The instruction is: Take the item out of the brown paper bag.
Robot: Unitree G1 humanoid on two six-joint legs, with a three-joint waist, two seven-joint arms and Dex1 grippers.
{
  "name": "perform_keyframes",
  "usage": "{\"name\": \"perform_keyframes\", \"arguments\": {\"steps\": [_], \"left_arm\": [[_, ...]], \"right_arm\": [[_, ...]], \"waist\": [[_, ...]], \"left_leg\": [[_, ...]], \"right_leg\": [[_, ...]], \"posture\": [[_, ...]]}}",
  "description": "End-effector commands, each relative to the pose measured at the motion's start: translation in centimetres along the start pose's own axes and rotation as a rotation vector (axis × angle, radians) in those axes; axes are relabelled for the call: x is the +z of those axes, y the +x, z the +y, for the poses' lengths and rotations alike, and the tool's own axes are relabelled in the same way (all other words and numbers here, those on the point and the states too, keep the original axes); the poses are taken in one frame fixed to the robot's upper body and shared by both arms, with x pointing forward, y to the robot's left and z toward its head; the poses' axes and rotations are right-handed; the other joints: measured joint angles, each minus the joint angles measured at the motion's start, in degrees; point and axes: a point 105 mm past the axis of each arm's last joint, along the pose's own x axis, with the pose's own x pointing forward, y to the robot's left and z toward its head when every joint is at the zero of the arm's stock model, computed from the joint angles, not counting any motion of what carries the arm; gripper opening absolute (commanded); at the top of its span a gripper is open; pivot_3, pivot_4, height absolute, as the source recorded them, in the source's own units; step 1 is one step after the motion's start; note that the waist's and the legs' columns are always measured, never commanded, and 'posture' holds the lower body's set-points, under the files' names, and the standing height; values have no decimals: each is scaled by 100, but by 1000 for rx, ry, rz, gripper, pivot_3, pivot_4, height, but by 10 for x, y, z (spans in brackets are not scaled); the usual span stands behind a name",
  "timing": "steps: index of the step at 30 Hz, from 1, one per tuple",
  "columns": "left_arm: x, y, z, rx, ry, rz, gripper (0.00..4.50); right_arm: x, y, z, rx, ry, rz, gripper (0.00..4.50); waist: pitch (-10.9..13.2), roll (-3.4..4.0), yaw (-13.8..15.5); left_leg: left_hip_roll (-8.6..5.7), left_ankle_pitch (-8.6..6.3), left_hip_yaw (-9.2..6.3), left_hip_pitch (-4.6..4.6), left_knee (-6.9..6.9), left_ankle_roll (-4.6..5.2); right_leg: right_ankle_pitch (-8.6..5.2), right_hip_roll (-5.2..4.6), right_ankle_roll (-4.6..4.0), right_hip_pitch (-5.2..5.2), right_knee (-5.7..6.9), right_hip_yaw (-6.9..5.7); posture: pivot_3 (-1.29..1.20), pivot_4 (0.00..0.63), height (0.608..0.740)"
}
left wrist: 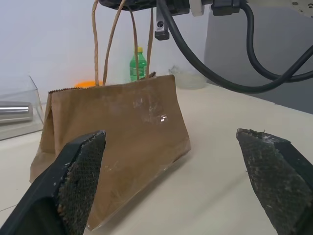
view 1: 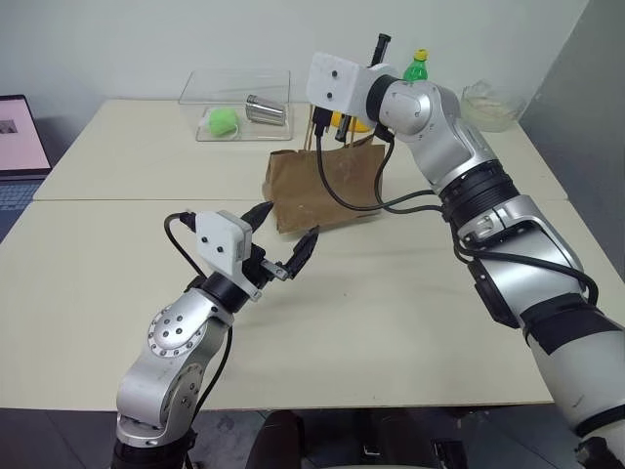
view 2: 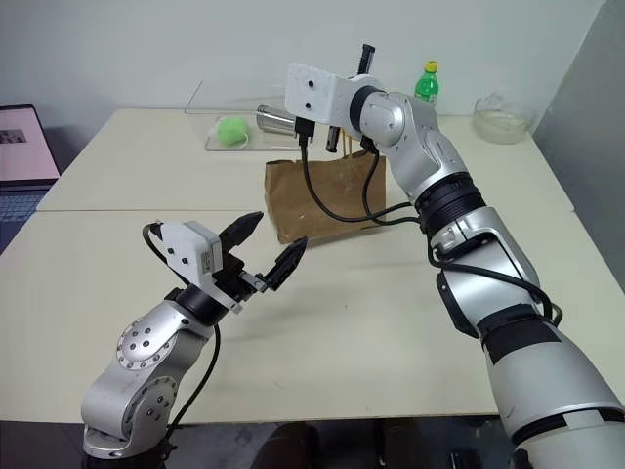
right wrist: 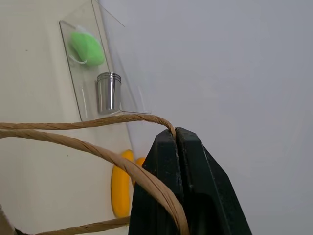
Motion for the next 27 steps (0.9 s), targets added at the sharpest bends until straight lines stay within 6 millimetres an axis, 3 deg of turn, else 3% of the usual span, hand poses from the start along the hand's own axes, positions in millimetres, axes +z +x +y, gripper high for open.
{"name": "perform_keyframes", "arguments": {"steps": [1,27], "left_arm": [[15,-1,-3,-4,34,-61,4500],[13,3,-4,-8,40,-68,4500]], "right_arm": [[21,-1,-25,-56,-59,-47,51],[-7,5,-8,23,-66,72,51]], "waist": [[0,0,0],[0,0,-4]], "left_leg": [[0,0,0,0,0,0],[0,0,2,3,3,0]], "right_leg": [[0,0,0,0,0,0],[1,0,-1,0,6,2]], "posture": [[0,150,740],[0,150,740]]}}
